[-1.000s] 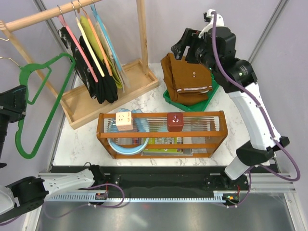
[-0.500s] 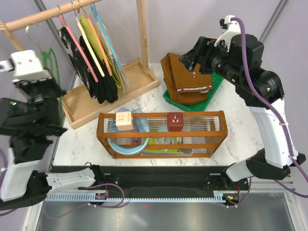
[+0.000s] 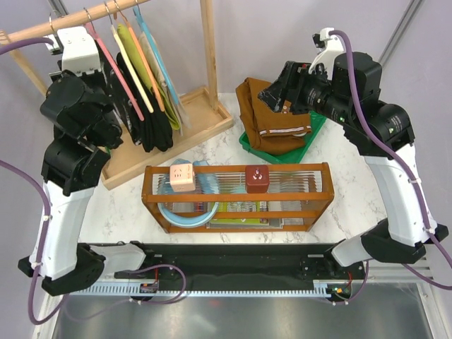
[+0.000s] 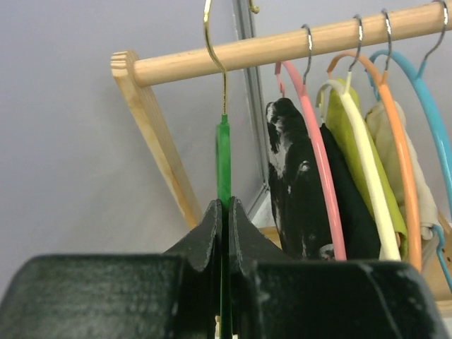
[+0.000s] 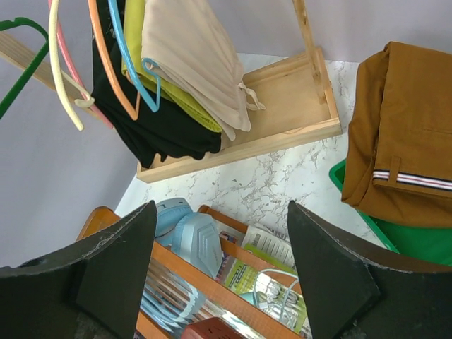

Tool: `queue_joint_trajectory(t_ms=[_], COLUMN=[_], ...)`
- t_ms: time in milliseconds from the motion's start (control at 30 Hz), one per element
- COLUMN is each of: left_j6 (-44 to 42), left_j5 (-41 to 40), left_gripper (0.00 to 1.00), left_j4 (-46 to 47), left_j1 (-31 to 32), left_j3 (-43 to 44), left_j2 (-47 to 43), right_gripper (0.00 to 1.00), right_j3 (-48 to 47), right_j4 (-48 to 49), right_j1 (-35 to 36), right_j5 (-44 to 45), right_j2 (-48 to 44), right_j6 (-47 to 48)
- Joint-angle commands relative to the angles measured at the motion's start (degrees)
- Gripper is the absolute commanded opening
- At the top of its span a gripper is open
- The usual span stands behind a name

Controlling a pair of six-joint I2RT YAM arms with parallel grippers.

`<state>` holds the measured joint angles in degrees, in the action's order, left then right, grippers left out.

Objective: Remove the trousers from the hanger

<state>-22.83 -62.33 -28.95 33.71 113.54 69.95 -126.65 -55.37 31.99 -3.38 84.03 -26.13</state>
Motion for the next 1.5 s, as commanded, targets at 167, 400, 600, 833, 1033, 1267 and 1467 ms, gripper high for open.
queue_joint_trajectory(t_ms=[167, 400, 600, 833, 1033, 1267, 1467], left_j6=[21.7, 27.7, 29.0, 30.3, 29.0, 23.8, 19.3], left_j5=[21.9, 33.4, 35.2, 33.9, 28.1, 18.0, 13.6], left_gripper=[0.02, 0.02, 0.02, 0.02, 0.02, 0.02, 0.02], left_j4=[-12.4, -10.6, -10.2, -10.2, -10.3, -10.0, -7.4], left_j1=[-19.0, -30.8, -35.6, -36.4, -36.4, -35.2, -34.4], left_j3=[6.2, 8.1, 13.3, 13.8, 11.1, 11.5, 8.2], left_j2=[5.4, 9.9, 13.1, 14.3, 14.2, 15.7, 15.4], right_gripper=[0.81, 0.81, 0.81, 0.81, 0.81, 0.80, 0.80], right_j3=[-3.9, -3.2, -2.5, -4.7, -6.0, -5.7, -5.8], right_j4=[-3.2, -4.0, -4.1, -4.2, -4.0, -3.5, -3.0], right_j1=[-0.1, -0.1, -0.1, -0.1, -0.2, -0.2, -0.1], right_j5=[-4.3, -5.5, -5.4, -5.8, -6.5, -7.7, -8.8], right_j2=[1.9, 2.1, 2.4, 4.5, 5.7, 6.6, 6.9], right_j6=[-0.3, -1.6, -1.5, -1.8, -2.4, -3.7, -4.1])
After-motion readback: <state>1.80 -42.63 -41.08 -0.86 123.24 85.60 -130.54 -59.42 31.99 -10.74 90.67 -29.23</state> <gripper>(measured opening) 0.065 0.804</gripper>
